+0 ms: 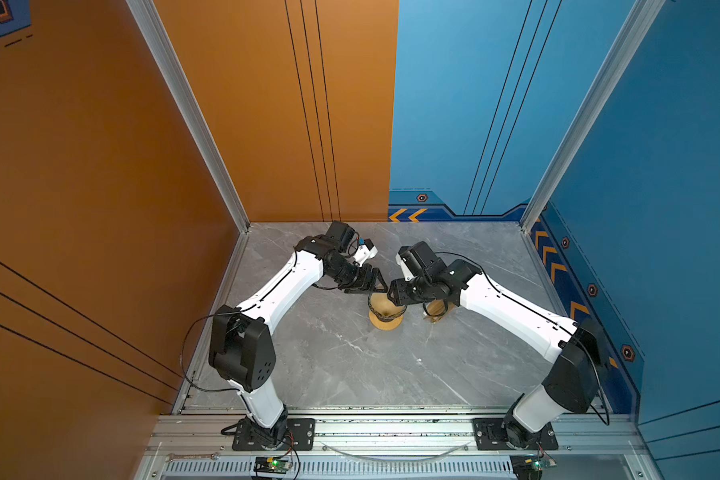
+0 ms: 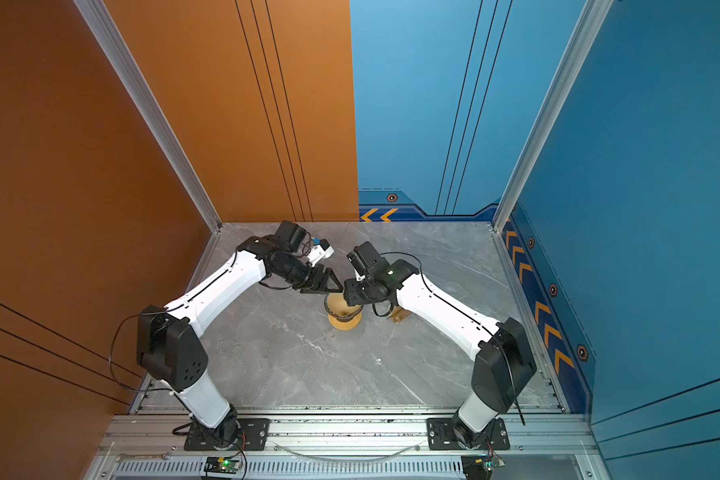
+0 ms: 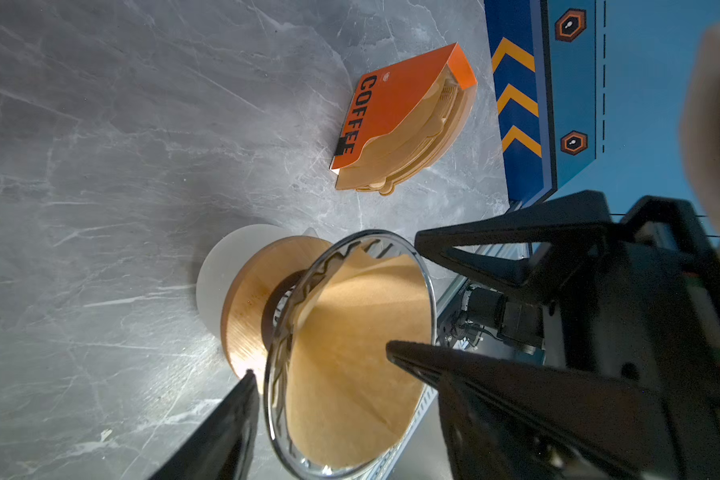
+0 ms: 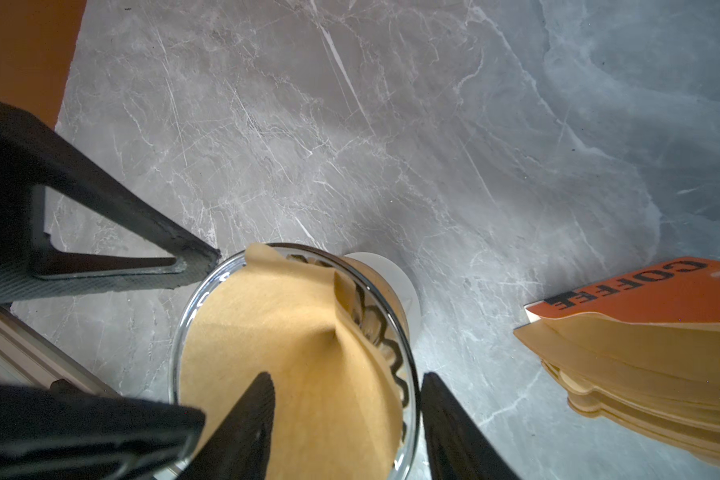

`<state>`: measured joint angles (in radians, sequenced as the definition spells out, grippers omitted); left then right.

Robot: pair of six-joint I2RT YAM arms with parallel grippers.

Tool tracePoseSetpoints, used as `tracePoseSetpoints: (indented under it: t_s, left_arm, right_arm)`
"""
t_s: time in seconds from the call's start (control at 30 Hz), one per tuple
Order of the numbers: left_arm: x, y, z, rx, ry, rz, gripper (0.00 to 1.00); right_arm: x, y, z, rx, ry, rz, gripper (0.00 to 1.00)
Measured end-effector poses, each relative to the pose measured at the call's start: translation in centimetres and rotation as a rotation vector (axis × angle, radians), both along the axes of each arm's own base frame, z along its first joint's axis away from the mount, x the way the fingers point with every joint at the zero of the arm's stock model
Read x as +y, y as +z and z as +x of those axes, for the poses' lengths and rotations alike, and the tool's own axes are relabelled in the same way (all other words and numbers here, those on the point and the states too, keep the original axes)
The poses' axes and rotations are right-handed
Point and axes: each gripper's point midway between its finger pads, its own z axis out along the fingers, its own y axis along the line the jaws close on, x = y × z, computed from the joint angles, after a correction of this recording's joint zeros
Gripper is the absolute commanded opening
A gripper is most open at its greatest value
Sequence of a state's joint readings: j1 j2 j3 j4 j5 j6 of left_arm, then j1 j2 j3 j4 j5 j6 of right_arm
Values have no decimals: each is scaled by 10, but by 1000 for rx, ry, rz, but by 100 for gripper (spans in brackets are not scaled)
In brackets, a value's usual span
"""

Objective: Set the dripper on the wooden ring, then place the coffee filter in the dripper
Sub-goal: 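Smooth the tan filter down inside the glass cone with both grippers, then lift both grippers up and out of the glass cone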

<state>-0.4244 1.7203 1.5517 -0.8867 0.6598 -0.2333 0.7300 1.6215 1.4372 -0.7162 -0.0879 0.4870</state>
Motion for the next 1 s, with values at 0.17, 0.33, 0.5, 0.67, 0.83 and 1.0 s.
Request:
tracePoseSetpoints:
  t_s: [0.17, 0.33, 0.5, 0.67, 0.83, 1.0]
  left_arm:
    - [0, -1, 0, 3, 0, 1, 68]
    - [1, -3, -1, 7, 0, 3, 67]
    - [1, -3, -1, 7, 1, 3, 71]
    - [1, -3, -1, 9, 3, 4, 76]
    - [4, 1, 1, -9, 12, 5, 81]
    - [14, 21, 3, -76, 37, -17, 91]
  right_arm:
    - [1, 0, -1, 3, 4, 4, 51]
    - [1, 0, 0, 2, 4, 5, 52]
    - [1, 0, 0, 1, 4, 5, 60]
    - [0, 0, 1, -3, -1, 0, 60]
    - [-2, 5, 2, -27, -8, 9, 61]
    - [-15, 28, -13, -102, -2, 55, 64]
